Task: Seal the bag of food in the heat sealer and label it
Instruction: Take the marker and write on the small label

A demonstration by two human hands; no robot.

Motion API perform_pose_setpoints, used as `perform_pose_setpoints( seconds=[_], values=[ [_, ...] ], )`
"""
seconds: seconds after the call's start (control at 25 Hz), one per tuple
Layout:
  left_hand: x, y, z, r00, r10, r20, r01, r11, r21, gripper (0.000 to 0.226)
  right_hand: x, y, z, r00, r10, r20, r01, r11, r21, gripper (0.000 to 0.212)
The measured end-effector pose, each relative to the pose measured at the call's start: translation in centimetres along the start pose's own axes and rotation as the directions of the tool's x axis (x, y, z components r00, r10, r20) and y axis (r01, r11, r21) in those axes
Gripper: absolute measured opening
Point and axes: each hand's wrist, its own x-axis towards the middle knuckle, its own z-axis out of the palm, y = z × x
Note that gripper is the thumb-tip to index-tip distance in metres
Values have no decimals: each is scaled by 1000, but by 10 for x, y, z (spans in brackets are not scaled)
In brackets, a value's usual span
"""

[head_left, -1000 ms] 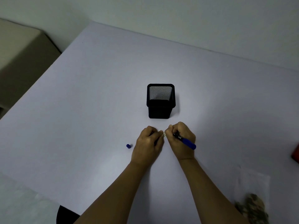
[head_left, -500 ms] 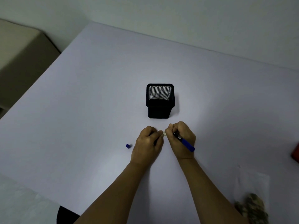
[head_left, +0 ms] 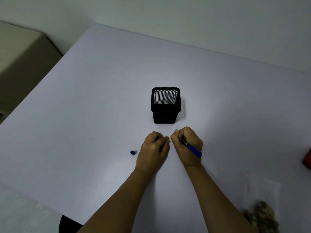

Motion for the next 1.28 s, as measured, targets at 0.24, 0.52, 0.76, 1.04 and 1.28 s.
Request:
perform_pose_setpoints(
  seconds=[0.24,0.52,0.76,1.04,1.28],
  values=[
    [1,1,0,1000,15,-1,-15,1000,10,16,0,-1,0,1000,25,-4,-25,1000,7,25],
    [0,0,0,1000,14,-10,-14,1000,-5,16,0,-3,-1,1000,-1,8,1,1000,12,23],
    [1,0,0,1000,18,-4,-18,1000,-5,16,0,-6,-2,999,38,30,-38,999,28,27],
    [0,0,0,1000,17,-7,-17,1000,-9,15,-1,-6,-2,995,72,63,-73,997,25,30],
    [1,0,-1,1000,22,-5,-22,1000,-5,26,0,-5,-2,994,100,49,-101,995,5,27]
  ],
)
